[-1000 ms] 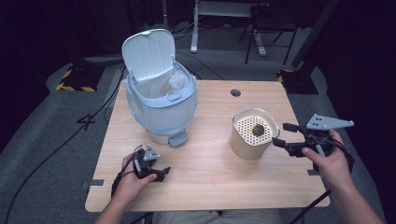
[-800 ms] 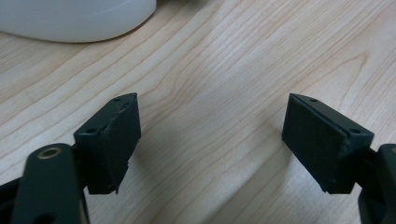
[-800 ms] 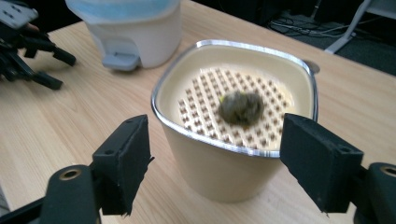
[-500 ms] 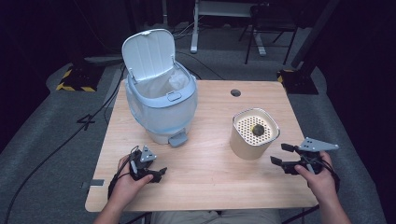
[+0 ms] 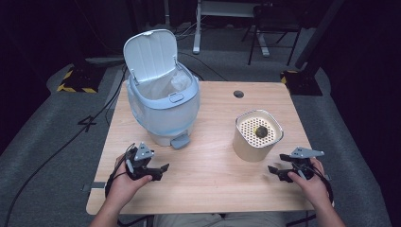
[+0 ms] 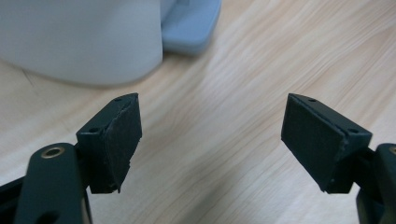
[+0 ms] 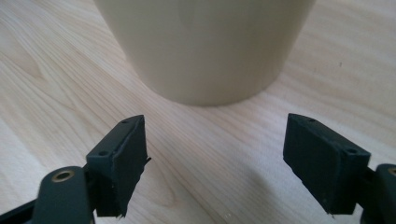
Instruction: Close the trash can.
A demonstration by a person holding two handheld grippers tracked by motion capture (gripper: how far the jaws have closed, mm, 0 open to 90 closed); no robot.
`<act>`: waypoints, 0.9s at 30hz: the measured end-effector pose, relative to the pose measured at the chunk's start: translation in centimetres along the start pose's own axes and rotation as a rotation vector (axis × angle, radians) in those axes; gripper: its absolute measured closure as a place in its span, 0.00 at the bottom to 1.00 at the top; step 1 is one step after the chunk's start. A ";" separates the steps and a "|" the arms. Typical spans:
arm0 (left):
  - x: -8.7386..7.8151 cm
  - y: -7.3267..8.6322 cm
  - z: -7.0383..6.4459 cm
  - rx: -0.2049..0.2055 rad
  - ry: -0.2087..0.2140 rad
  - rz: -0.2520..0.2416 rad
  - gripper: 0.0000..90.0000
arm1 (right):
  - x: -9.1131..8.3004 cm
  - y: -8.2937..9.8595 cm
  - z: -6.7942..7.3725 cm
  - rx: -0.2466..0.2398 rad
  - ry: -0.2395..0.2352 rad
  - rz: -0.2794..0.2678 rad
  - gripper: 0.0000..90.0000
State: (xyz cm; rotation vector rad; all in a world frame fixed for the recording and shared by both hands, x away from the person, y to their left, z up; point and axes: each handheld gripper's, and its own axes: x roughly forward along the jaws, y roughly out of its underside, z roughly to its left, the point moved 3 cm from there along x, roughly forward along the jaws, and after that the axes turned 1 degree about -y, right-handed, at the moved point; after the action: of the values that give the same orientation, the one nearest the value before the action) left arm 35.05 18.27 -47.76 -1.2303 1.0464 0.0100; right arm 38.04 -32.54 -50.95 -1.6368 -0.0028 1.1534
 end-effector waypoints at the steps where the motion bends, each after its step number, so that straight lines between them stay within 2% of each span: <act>1: -1.2 -1.0 0.1 -0.003 0.016 -0.030 0.24 | 0.1 0.3 0.0 -0.002 0.004 0.007 0.25; 3: -2.3 -1.9 0.2 -0.002 0.033 -0.063 0.25 | 0.4 0.7 -0.2 0.000 0.021 0.003 0.23; 4: -2.3 -1.9 0.2 -0.002 0.033 -0.063 0.25 | 0.5 0.9 -0.2 0.004 0.030 -0.002 0.23; 5: -3.5 -2.7 0.5 0.006 0.033 -0.099 0.25 | 0.7 1.1 -0.3 0.011 0.034 -0.003 0.22; 6: -3.5 -2.7 0.5 0.006 0.033 -0.099 0.25 | 0.8 1.2 -0.3 0.005 0.037 0.002 0.22; 7: -4.6 -3.6 0.9 -0.002 0.030 -0.127 0.25 | 0.8 1.1 -0.2 -0.002 0.043 0.004 0.21; 10: -6.1 -4.8 1.6 0.007 0.016 -0.149 0.25 | 1.0 1.1 -0.1 -0.011 0.055 0.011 0.19; 11: -6.1 -4.8 1.6 0.007 0.016 -0.149 0.25 | 1.0 1.1 -0.1 -0.010 0.056 0.012 0.19; 12: -6.6 -5.2 1.8 0.009 0.007 -0.160 0.25 | 1.0 1.1 -0.1 -0.010 0.056 0.012 0.19; 13: -7.6 -6.1 2.2 0.005 -0.004 -0.190 0.26 | 1.0 1.1 -0.1 -0.006 0.059 0.012 0.18; 14: -7.6 -6.1 2.2 0.005 -0.004 -0.190 0.26 | 1.0 1.1 -0.1 -0.006 0.059 0.012 0.18; 15: -8.3 -7.0 2.6 -0.004 -0.024 -0.222 0.26 | 1.0 1.1 -0.1 -0.003 0.066 0.011 0.18; 16: -8.3 -7.0 2.6 -0.004 -0.024 -0.222 0.26 | 1.0 1.1 0.0 0.001 0.070 0.011 0.18; 17: -8.9 -7.8 3.0 0.001 -0.065 -0.234 0.26 | 1.1 1.0 0.0 0.003 0.073 0.011 0.18; 18: -8.9 -7.8 3.0 0.001 -0.065 -0.234 0.26 | 1.1 1.0 0.0 0.003 0.073 0.011 0.18; 19: -9.2 -8.2 3.2 0.007 -0.082 -0.237 0.26 | 1.1 1.0 0.0 0.005 0.073 0.011 0.18; 20: -9.8 -9.3 3.6 0.004 -0.103 -0.258 0.26 | 1.1 1.0 0.0 0.004 0.073 0.011 0.18; 22: -10.1 -9.8 3.8 -0.001 -0.106 -0.269 0.26 | 1.1 1.0 0.0 0.005 0.073 0.011 0.18; 24: -10.7 -11.4 4.3 -0.017 -0.105 -0.297 0.27 | 1.1 1.0 0.0 0.005 0.073 0.011 0.18; 27: -11.3 -12.9 4.8 -0.007 -0.120 -0.305 0.28 | 1.1 1.0 0.0 0.006 0.073 0.011 0.18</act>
State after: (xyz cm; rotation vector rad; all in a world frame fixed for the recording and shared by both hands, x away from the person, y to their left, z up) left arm 38.53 22.61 -30.83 -1.3684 0.7486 -0.1467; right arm 38.06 -32.42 -52.45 -1.6748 0.0559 1.1004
